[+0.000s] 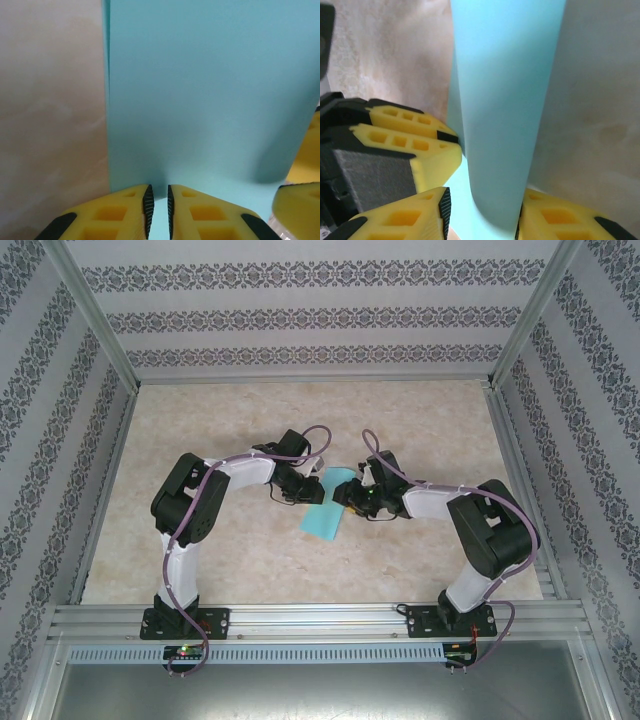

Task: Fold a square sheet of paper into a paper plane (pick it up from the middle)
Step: Fold the square sheet of paper in half at the center of the table, then fold the triangle a second time at the center of the table.

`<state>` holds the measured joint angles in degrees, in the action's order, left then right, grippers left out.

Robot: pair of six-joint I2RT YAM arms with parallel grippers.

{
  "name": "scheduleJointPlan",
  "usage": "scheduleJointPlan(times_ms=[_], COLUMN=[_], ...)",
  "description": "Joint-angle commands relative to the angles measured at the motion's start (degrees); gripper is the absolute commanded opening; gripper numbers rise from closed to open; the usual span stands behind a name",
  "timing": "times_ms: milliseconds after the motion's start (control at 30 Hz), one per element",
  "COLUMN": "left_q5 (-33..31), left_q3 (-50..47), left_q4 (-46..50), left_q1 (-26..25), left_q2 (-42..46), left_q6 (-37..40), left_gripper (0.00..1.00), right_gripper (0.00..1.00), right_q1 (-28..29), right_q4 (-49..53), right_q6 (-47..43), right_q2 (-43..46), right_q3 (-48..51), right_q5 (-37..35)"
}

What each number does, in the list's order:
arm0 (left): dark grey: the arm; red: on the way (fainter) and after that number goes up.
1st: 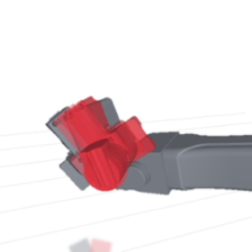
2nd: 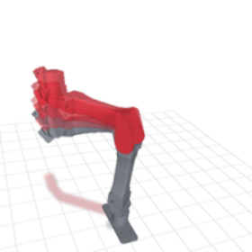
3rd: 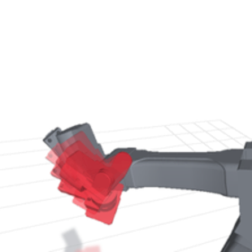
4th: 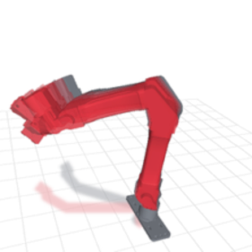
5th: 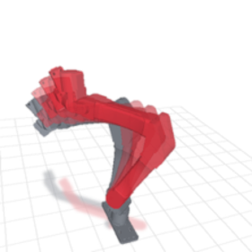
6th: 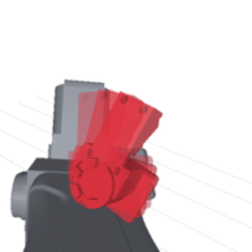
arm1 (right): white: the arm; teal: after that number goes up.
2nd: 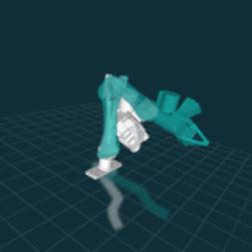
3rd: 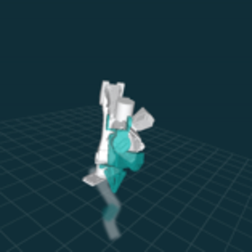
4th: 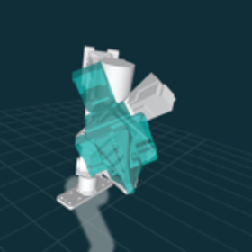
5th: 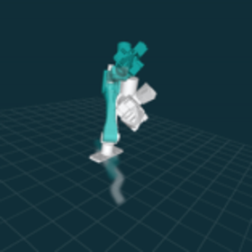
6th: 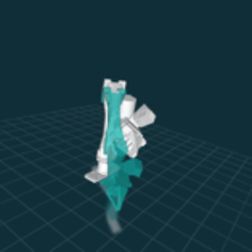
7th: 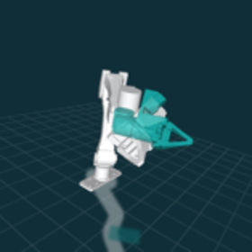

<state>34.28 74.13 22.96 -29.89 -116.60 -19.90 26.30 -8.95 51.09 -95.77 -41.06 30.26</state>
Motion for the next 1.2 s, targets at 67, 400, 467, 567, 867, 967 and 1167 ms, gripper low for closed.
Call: scheduleJointPlan(times_ms=[67,400,467,567,867,967,1167], left_q5=[-1.2,0.1,-1.9,-4.3,-7.0,-6.6,-3.9], left_q3=[-2.5,-2.0,-1.9,-2.3,-10.2,-15.2,-24.0], left_q4=[4.7,6.0,7.6,10.0,9.9,7.5,2.1], left_q1=[-0.2,0.4,0.9,2.1,4.8,6.5,8.6], left_q2=[0.1,4.8,6.6,10.2,23.7,29.6,39.1], left_q6=[-1.1,-1.6,-0.6,0.4,-2.3,-5.3,-12.5], left_gripper=[0.23,0.27,0.29,0.36,0.51,0.54,0.62], right_gripper=[0.36,0.17,0.14,0.12,0.06,0.05,0.05], right_q1=[0.4,0.5,0.6,0.8,3.0,4.2,4.2], right_q4=[-3.4,-5.4,-5.0,-4.8,-11.9,-12.2,-17.8], right_q6=[0.8,2.4,2.5,2.7,8.7,9.7,13.4], right_q2=[1.4,-0.1,-0.3,0.0,-0.9,-0.9,-4.0], right_q3=[2.2,1.0,0.5,0.0,-3.5,-5.4,-5.0], right_q5=[1.3,3.2,4.2,4.9,11.1,12.4,14.2])
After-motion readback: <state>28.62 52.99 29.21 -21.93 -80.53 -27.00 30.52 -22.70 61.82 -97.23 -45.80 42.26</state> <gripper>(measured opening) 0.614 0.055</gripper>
